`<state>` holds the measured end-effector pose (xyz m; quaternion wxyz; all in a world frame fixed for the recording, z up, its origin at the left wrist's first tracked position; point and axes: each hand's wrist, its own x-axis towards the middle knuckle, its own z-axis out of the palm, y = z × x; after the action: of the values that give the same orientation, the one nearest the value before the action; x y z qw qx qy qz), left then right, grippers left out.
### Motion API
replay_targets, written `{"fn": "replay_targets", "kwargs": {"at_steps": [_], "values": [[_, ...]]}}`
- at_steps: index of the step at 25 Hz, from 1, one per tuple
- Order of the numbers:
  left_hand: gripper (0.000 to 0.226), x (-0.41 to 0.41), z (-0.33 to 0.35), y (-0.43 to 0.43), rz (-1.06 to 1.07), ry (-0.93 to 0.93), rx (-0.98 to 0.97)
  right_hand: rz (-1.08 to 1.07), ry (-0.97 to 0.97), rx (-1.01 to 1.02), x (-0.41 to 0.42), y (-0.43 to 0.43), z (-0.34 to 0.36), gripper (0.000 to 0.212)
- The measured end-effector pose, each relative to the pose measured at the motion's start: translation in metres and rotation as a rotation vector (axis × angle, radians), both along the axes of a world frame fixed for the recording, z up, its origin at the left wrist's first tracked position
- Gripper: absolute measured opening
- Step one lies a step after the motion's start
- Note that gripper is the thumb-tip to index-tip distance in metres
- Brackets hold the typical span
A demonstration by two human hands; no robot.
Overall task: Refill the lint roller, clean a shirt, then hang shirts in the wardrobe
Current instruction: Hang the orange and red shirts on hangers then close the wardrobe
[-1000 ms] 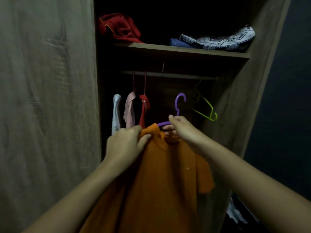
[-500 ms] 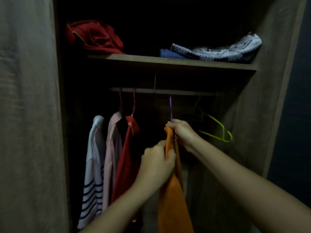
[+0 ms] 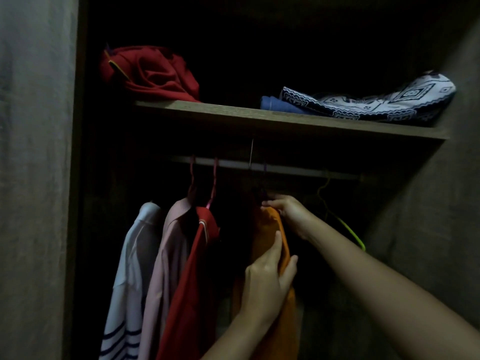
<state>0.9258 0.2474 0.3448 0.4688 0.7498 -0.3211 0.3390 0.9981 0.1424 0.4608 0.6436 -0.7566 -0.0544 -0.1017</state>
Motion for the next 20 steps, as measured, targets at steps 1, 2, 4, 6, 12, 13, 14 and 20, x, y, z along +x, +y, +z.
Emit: {"fn": "replay_targets", "kwargs": {"at_steps": [1,2,4,6,12,13,14,20], "values": [[0.078,0.005,0.002,-0.004,0.008,-0.001,0.001,-0.019,0.016,-0.012,0.004,-0.001,0.003,0.021],[0.080,0.010,0.003,-0.007,0.014,0.007,0.002,-0.041,0.037,-0.037,0.009,-0.002,0.005,0.021],[0.085,0.018,0.006,-0.013,0.019,0.057,0.016,-0.090,0.068,-0.111,0.017,-0.003,0.006,0.025],[0.081,0.023,0.007,-0.019,0.030,0.119,0.049,-0.109,0.097,-0.190,0.021,-0.004,0.005,0.026],[0.074,0.013,0.005,-0.009,0.144,0.048,0.052,-0.235,-0.188,-0.703,0.008,-0.010,0.006,0.031],[0.063,0.010,0.013,-0.002,0.160,-0.046,-0.023,-0.329,-0.416,-0.842,0.000,-0.011,0.007,0.033],[0.050,0.007,0.024,0.008,0.155,-0.168,-0.115,-0.396,-0.658,-0.941,-0.012,-0.011,0.009,0.034],[0.033,-0.010,0.177,0.092,0.258,-0.949,-0.121,-0.779,-1.494,-1.406,-0.058,0.004,0.075,0.055]]}}
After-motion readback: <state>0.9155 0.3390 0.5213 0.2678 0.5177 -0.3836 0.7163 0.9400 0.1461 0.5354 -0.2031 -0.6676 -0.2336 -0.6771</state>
